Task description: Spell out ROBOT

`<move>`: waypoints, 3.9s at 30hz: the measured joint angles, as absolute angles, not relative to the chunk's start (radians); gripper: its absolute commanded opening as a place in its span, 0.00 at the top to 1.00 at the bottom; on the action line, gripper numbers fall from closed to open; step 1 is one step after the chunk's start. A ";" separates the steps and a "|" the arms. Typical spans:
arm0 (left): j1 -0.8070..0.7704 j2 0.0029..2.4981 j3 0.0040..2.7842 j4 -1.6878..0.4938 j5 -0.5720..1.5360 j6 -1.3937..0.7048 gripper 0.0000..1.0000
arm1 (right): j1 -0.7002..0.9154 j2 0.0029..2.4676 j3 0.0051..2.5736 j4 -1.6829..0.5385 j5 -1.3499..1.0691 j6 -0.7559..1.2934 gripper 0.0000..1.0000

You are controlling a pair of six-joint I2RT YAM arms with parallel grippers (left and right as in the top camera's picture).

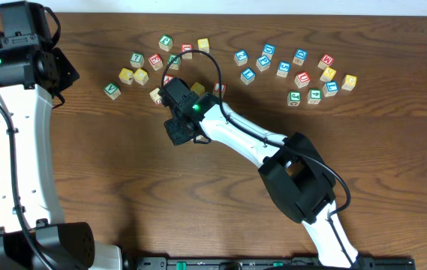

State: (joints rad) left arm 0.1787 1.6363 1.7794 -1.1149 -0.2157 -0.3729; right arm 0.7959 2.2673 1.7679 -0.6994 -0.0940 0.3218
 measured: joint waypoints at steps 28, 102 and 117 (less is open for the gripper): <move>0.179 1.636 1.779 -1.115 -0.215 -0.373 0.76 | 0.699 2.267 1.768 -0.789 -0.073 0.387 0.76; -0.068 1.637 1.565 -0.912 -0.110 -0.397 0.77 | 0.529 2.173 1.633 -0.705 -0.025 0.413 0.99; -0.068 1.637 1.565 -0.910 -0.110 -0.397 0.78 | 0.539 2.173 1.633 -0.710 -0.025 0.413 0.98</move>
State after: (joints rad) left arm -0.0685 1.6367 1.5650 -0.9100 -0.1104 -0.3969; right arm 0.5392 2.1727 1.6325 -0.7105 -0.0250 0.4133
